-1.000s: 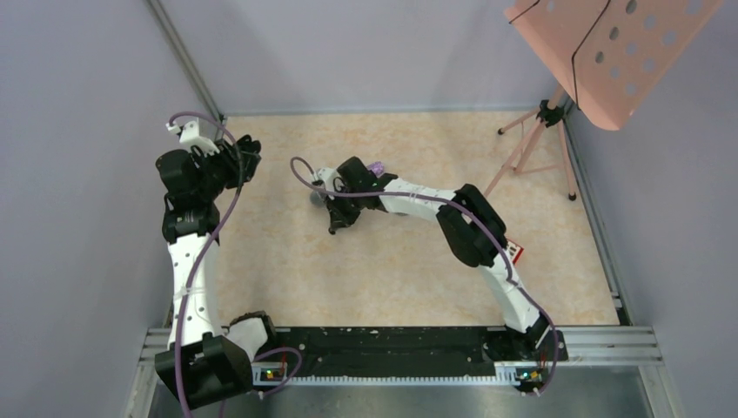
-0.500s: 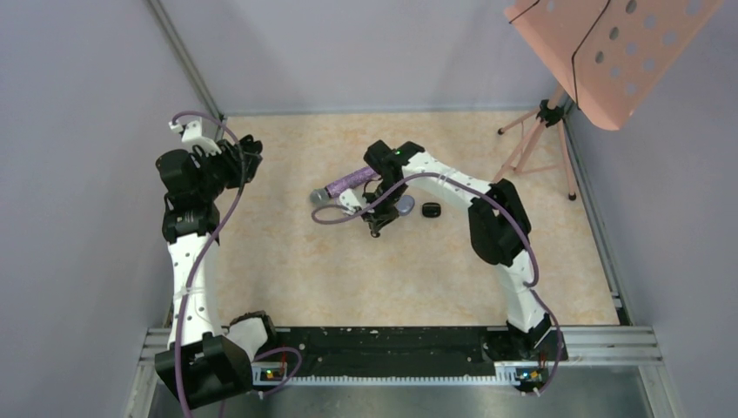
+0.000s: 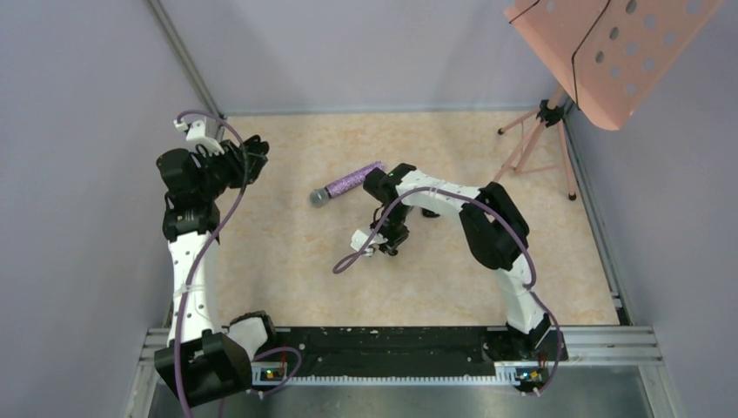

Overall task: Insert the wireless bluetooth earbuds into the charging case
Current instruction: Adjust the earbud at the center of the board, then pick up the earbud from the center of the board, then place the earbud in the charging case.

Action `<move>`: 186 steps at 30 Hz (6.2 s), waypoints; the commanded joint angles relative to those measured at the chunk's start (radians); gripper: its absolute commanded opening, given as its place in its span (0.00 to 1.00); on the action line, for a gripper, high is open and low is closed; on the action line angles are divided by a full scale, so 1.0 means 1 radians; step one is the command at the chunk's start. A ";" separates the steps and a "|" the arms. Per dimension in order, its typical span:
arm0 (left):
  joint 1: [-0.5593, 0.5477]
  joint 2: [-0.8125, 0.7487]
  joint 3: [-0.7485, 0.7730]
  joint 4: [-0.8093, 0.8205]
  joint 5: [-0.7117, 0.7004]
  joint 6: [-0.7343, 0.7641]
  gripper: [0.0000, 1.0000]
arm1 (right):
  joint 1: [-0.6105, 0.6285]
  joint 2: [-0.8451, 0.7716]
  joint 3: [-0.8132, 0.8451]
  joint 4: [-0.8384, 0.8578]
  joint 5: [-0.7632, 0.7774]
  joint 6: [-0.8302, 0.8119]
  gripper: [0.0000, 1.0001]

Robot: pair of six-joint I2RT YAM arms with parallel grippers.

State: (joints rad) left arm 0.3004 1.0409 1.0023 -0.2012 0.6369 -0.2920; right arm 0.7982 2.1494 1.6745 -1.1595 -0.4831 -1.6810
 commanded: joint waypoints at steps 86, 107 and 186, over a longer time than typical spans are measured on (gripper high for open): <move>0.003 0.029 0.012 0.039 0.059 -0.029 0.00 | -0.034 -0.403 -0.647 0.663 -0.007 0.686 0.32; 0.003 0.016 -0.007 0.061 0.062 -0.050 0.00 | -0.034 -0.431 -0.603 0.708 0.082 0.751 0.30; -0.502 0.176 0.017 0.056 0.603 0.645 0.00 | -0.045 -0.466 0.237 0.319 -0.209 1.099 0.00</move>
State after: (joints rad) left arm -0.1886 1.2568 0.9764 -0.1295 1.2007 0.2985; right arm 0.7258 1.6760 1.8851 -0.8394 -0.6987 -0.5632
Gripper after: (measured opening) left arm 0.345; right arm 0.015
